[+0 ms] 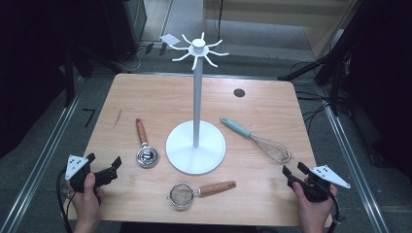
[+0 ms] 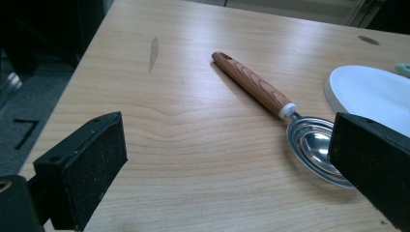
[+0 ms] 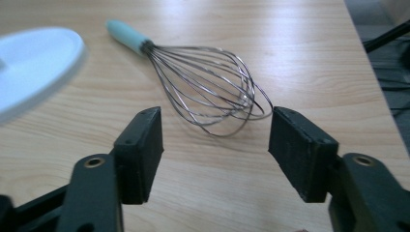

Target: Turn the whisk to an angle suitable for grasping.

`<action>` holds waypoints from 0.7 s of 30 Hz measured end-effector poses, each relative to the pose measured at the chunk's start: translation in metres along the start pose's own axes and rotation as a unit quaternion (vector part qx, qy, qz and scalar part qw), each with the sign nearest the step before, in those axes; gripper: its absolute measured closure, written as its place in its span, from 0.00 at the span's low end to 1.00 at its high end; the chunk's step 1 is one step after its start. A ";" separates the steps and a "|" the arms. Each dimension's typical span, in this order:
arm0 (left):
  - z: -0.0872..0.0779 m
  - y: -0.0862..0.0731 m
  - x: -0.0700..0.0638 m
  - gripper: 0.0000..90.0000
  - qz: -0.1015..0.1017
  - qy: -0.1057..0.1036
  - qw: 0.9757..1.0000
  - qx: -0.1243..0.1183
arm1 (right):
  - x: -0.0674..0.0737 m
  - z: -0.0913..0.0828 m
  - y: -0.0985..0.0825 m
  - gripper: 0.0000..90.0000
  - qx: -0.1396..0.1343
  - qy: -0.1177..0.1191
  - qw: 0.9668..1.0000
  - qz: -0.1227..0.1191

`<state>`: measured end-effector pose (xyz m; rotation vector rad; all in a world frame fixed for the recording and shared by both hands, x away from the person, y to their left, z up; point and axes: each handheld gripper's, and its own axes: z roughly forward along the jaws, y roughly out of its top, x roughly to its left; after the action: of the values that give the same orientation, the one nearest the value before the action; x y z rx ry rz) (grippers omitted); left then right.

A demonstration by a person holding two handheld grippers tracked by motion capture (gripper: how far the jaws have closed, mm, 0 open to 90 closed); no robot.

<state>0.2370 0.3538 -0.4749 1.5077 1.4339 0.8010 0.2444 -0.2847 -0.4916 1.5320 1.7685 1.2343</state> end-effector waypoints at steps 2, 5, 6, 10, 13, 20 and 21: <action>0.000 0.000 -0.001 0.01 0.002 0.002 1.000 0.000 | -0.001 -0.001 0.002 0.46 0.001 0.012 1.000 0.007; 0.003 -0.004 0.000 0.01 -0.002 0.007 1.000 0.001 | 0.006 0.002 0.014 0.49 0.030 0.030 0.999 -0.025; 0.003 -0.004 0.000 0.01 -0.002 0.007 1.000 0.001 | 0.006 0.002 0.014 0.49 0.030 0.030 0.999 -0.025; 0.003 -0.006 -0.002 0.01 -0.001 0.027 1.000 -0.010 | 0.019 0.010 0.042 0.55 0.042 0.049 0.994 -0.086; 0.007 -0.005 -0.004 0.01 0.008 0.038 0.999 0.000 | 0.027 0.018 0.060 0.50 0.089 0.060 0.988 -0.111; 0.008 -0.005 -0.008 0.01 0.028 0.031 0.999 0.009 | 0.040 0.043 0.094 0.48 0.166 0.087 0.971 -0.150; 0.008 -0.005 -0.008 0.01 0.028 0.031 0.999 0.009 | 0.040 0.047 0.099 0.49 0.174 0.094 0.969 -0.151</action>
<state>0.2411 0.3442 -0.4822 1.5550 1.4517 0.8778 0.3231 -0.2364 -0.4204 1.2842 2.3415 0.9809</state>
